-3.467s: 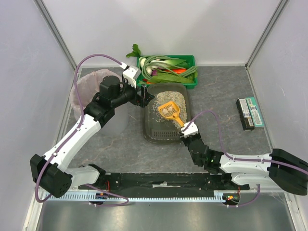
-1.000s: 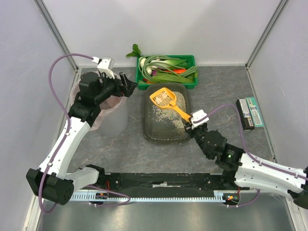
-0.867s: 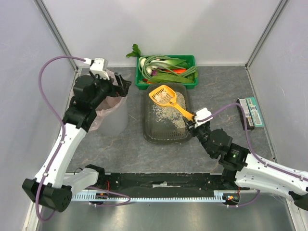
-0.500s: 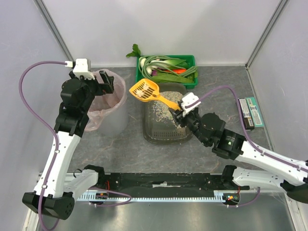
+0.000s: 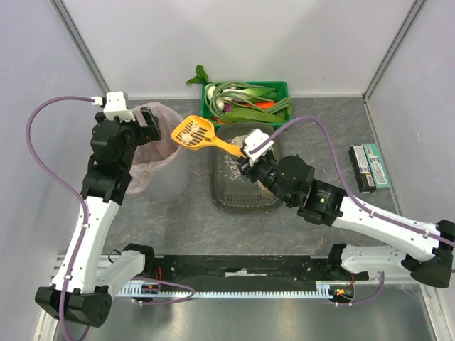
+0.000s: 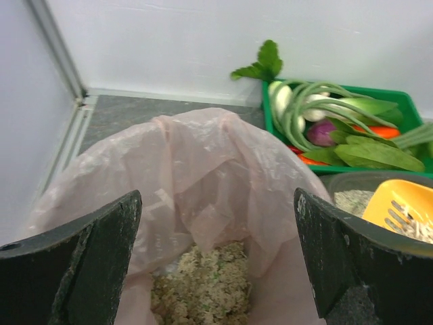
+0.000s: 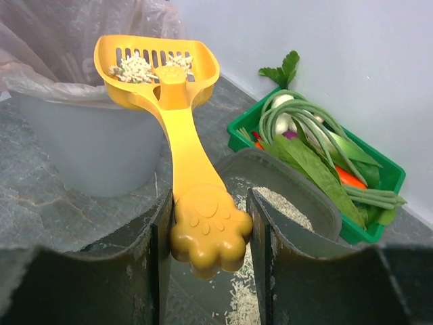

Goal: Clean the litter box

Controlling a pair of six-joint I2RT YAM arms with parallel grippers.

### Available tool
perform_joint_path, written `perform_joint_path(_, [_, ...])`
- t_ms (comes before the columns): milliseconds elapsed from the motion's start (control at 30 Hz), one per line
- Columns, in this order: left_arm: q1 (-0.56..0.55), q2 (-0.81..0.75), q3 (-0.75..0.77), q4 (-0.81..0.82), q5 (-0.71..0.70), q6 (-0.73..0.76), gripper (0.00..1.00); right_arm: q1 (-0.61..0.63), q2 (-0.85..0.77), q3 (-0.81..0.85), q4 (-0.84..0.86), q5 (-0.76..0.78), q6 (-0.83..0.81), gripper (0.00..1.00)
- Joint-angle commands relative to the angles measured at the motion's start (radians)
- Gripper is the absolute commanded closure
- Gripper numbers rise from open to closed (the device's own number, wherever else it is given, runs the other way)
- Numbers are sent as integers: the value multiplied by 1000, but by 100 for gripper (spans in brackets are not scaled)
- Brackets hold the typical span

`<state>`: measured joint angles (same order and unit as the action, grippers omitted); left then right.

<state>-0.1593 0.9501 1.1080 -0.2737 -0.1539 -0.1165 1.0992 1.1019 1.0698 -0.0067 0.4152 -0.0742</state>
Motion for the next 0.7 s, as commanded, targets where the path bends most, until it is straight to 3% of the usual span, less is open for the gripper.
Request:
perform_joint_path(0, [35, -34, -28, 79, -112, 31, 0, 37, 62, 113, 47, 6, -82, 100])
perform_joint_path(167, [63, -20, -19, 70, -73, 20, 0, 102, 168, 209, 53, 86, -223, 100])
perform_joint_path(333, [116, -25, -36, 90, -283, 158, 1, 120, 260, 309, 44, 109, -334, 100])
perform_joint_path(400, [156, -1, -22, 59, -280, 166, 1, 120, 280, 329, 45, 120, -389, 100])
perform_joint_path(500, [271, 33, 7, 16, -185, 111, 1, 122, 315, 358, 48, 151, -450, 100])
perform_joint_path(667, [444, 58, -5, 36, 131, -67, 1, 120, 381, 394, 51, 165, -590, 100])
